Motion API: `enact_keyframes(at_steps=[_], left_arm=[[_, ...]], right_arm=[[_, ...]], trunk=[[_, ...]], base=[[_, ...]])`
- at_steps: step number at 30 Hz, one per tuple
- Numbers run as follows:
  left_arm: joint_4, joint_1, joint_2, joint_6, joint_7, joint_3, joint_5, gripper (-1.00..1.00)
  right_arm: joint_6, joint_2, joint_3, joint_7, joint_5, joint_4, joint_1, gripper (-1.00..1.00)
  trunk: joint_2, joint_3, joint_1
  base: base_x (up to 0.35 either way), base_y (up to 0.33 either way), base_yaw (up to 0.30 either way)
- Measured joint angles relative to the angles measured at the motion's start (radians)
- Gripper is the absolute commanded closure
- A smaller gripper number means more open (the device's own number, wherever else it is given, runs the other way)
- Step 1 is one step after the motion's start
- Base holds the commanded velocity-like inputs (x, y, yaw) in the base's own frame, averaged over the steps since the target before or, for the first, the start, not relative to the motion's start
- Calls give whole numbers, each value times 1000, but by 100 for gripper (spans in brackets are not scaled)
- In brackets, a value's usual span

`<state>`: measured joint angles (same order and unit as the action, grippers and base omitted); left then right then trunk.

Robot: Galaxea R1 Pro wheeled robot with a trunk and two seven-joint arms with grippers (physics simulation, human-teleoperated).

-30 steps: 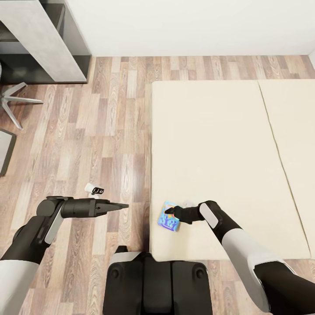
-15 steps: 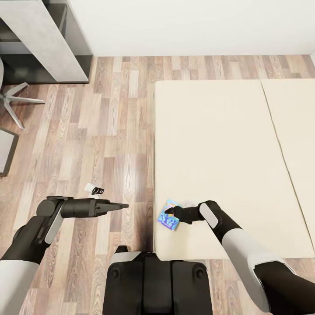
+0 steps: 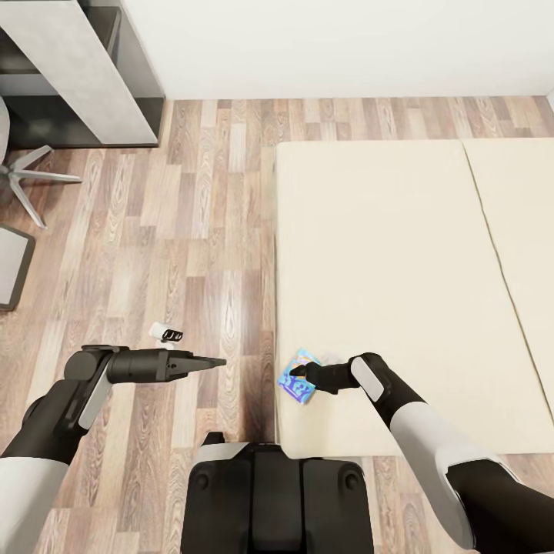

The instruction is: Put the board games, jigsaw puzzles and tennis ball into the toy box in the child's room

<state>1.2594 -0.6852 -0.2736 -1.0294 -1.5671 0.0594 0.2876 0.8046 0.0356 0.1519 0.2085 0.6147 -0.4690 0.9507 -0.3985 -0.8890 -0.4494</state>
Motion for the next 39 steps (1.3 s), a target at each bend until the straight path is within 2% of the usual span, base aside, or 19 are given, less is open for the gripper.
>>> enact_keyframes(at_steps=[39], left_arm=[[0,0,0,0,0,0,0,-100]], right_arm=[[0,0,0,0,0,0,0,-100]], trunk=[[0,0,0]], base=[[0,6,0]])
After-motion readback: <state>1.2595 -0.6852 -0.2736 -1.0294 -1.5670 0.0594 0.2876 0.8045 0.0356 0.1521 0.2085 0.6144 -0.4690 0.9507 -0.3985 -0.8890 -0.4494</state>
